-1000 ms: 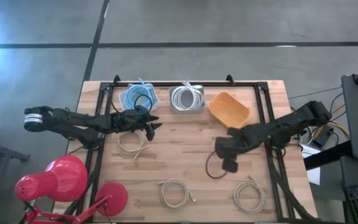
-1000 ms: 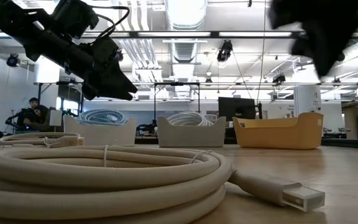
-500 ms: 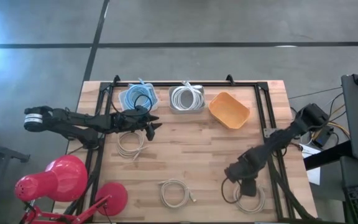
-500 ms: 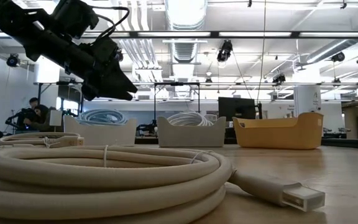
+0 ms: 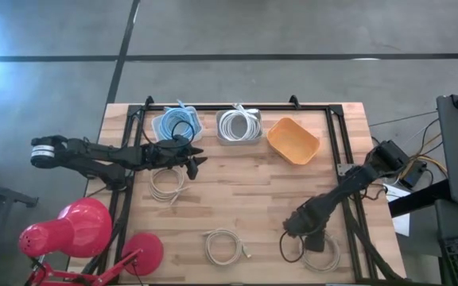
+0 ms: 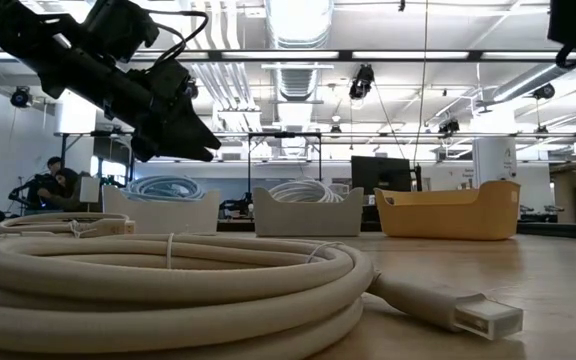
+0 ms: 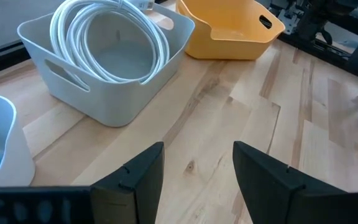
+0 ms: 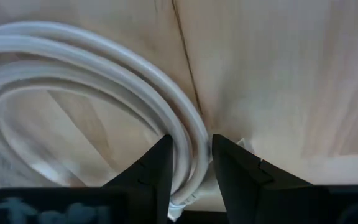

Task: Pick & Place USB Port
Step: Put the bottom right brown cable into the yellow bin

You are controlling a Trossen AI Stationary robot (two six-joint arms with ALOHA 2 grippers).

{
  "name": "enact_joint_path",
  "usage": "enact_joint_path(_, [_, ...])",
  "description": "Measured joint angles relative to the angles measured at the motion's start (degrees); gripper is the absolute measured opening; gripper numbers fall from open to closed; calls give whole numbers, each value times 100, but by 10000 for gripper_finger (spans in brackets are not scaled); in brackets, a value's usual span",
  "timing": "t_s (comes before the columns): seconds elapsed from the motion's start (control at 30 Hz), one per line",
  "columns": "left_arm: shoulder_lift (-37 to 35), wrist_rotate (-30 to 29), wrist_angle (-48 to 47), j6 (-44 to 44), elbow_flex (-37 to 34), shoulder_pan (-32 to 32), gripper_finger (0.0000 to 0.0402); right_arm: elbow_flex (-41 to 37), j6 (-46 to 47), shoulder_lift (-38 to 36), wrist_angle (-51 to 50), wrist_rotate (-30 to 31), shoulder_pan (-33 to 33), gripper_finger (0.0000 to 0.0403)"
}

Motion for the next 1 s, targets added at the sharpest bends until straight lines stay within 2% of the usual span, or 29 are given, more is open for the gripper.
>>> enact_joint_path(0.3, [0,0,-2,1,0,0,195,59,-631,97,296,32,2,102])
enact_joint_path(0.63, [0,0,-1,26,0,0,195,77,-852,63,303,102,-36,26])
enact_joint_path(0.8, [0,0,0,33,0,0,195,286,-872,-225,311,260,-108,21])
enact_joint_path(0.9, [0,0,2,35,0,0,195,424,-893,-522,223,653,-163,21])
enact_joint_path(1.0, [0,-2,4,42,0,0,195,523,-1045,-925,220,1589,-231,21])
